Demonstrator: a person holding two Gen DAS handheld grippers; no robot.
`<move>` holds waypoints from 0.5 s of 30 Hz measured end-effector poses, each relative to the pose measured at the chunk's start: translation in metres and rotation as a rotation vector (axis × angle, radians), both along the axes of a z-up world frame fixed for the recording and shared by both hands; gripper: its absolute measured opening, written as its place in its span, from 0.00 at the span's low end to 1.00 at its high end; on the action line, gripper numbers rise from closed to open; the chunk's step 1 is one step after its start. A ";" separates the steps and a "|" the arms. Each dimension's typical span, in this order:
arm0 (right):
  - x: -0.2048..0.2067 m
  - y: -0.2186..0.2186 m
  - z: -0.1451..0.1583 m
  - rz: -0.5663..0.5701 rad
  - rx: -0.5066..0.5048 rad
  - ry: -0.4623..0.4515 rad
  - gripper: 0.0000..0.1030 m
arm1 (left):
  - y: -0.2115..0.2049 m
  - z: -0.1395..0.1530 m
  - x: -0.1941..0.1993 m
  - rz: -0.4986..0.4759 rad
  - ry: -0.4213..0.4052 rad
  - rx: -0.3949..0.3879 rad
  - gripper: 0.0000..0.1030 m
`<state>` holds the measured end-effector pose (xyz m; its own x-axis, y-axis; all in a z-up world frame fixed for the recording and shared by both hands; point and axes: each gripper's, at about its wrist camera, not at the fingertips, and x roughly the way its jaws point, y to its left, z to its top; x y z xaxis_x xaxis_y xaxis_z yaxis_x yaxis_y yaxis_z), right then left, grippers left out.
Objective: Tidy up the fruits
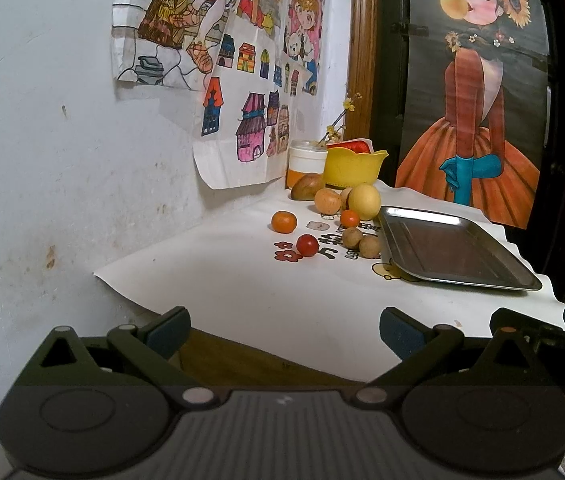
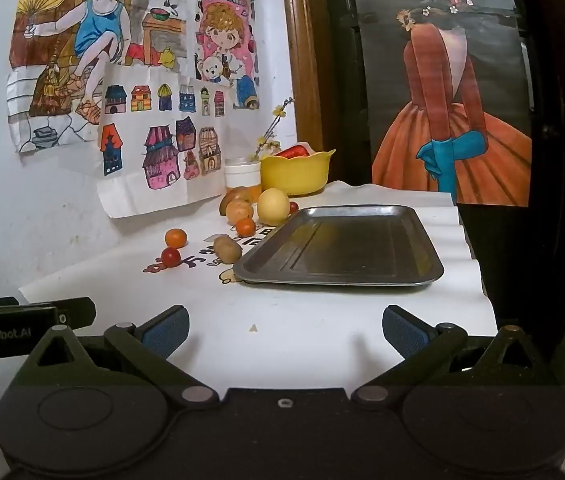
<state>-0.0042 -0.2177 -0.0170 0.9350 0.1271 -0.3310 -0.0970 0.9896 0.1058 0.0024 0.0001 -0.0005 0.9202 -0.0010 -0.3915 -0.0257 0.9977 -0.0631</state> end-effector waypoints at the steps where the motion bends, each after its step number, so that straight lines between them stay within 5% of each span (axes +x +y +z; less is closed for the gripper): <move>1: 0.000 0.000 0.000 0.001 -0.001 0.000 1.00 | 0.000 0.000 0.000 -0.001 0.000 0.000 1.00; 15: 0.000 0.001 -0.001 0.002 -0.002 0.003 1.00 | -0.001 -0.001 -0.003 0.000 0.003 -0.001 1.00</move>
